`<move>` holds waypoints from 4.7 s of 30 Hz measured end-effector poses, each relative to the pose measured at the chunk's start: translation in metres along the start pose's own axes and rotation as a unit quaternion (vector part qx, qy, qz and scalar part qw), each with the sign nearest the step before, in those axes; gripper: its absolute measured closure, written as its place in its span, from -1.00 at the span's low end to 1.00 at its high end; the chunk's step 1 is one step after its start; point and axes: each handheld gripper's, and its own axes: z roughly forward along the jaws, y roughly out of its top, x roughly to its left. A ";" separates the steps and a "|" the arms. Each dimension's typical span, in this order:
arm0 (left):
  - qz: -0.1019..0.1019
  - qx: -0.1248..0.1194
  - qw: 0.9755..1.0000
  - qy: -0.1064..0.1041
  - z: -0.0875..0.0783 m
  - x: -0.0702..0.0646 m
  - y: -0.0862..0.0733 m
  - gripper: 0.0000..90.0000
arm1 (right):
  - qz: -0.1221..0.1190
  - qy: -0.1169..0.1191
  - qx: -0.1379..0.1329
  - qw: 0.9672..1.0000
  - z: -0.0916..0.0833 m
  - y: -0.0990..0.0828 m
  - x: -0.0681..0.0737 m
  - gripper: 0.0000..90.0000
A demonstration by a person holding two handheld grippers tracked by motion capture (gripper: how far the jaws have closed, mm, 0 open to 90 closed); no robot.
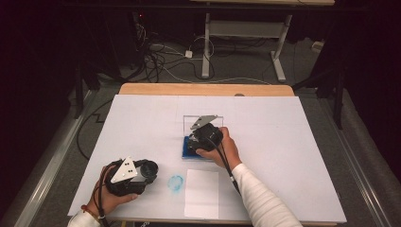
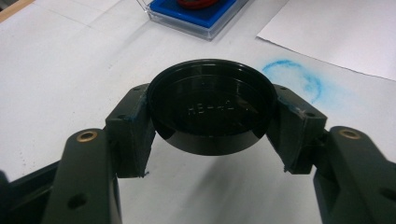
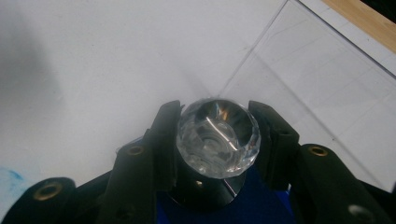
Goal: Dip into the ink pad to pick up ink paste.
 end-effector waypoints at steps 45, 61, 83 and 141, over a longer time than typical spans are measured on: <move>0.008 0.006 1.000 -0.002 0.001 -0.002 0.001 -0.19 | 0.003 0.001 0.006 1.000 0.001 -0.002 0.002 0.27; 0.002 0.001 1.000 -0.006 0.002 -0.003 0.001 -0.19 | 0.002 -0.006 0.005 1.000 0.000 -0.003 0.005 0.27; 0.002 0.002 1.000 -0.005 0.001 -0.003 0.001 -0.19 | 0.006 0.002 0.009 1.000 0.000 -0.003 0.002 0.27; 0.000 0.003 1.000 -0.004 0.000 -0.001 0.001 -0.20 | 0.034 -0.028 0.004 0.999 -0.042 -0.019 -0.022 0.26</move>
